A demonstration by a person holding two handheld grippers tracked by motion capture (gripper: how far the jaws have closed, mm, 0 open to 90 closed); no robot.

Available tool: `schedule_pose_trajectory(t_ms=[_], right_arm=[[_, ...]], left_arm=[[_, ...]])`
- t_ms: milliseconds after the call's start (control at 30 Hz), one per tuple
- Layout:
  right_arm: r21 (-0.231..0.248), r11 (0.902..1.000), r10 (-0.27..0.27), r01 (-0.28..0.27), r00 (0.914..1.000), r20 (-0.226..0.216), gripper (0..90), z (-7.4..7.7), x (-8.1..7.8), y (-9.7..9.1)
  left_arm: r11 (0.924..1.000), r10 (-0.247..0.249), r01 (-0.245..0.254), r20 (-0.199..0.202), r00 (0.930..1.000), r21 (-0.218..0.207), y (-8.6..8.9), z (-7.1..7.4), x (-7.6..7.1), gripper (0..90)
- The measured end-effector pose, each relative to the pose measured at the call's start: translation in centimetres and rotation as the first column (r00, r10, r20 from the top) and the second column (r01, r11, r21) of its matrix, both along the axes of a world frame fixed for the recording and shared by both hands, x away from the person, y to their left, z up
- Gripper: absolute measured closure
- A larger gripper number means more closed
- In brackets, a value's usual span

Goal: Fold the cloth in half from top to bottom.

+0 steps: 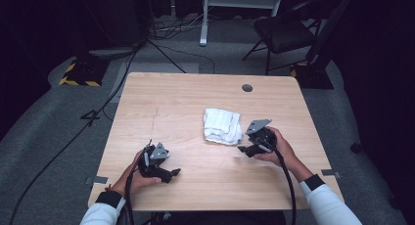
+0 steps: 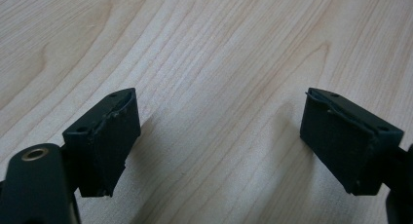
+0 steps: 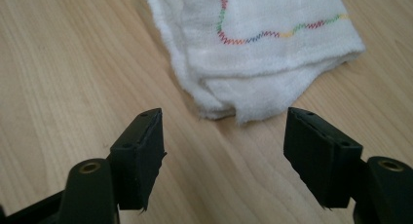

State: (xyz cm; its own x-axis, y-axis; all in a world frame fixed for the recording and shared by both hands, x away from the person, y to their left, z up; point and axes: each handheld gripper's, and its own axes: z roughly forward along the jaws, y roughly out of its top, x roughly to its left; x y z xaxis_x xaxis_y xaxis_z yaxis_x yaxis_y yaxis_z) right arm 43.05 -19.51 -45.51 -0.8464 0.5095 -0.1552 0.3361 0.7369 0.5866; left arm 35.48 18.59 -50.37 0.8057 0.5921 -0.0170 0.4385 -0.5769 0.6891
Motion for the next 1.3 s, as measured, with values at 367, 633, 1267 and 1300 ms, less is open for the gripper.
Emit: schedule_pose_trajectory(t_ms=[367, 633, 1267, 1300], right_arm=[[-0.034, 0.9994, 0.004, -0.003, 0.9993, 0.036, 31.5, -0.1, -2.4, -2.0], [-0.055, 0.9984, -0.013, 0.016, 0.9986, 0.051, 31.1, -0.8, -3.9, -3.8], [-0.003, 0.995, -0.099, 0.1, 0.9933, 0.059, 30.6, -2.3, -6.8, -10.0], [0.002, 0.9945, -0.105, 0.105, 0.9929, 0.055, 30.3, -2.4, -6.9, -10.4]], left_arm=[[1.0, 0.002, -0.002, 0.0, 1.0, 0.0, 0.0, 0.0, 0.0, 15.0], [1.0, 0.003, -0.003, 0.001, 1.0, 0.002, 0.0, 0.0, 0.0, 14.9], [0.9999, 0.01, -0.01, 0.002, 0.9999, 0.002, 0.0, 0.0, -0.1, 15.0], [0.9999, 0.01, -0.01, 0.002, 0.9999, 0.003, 0.0, 0.0, -0.1, 15.0]])
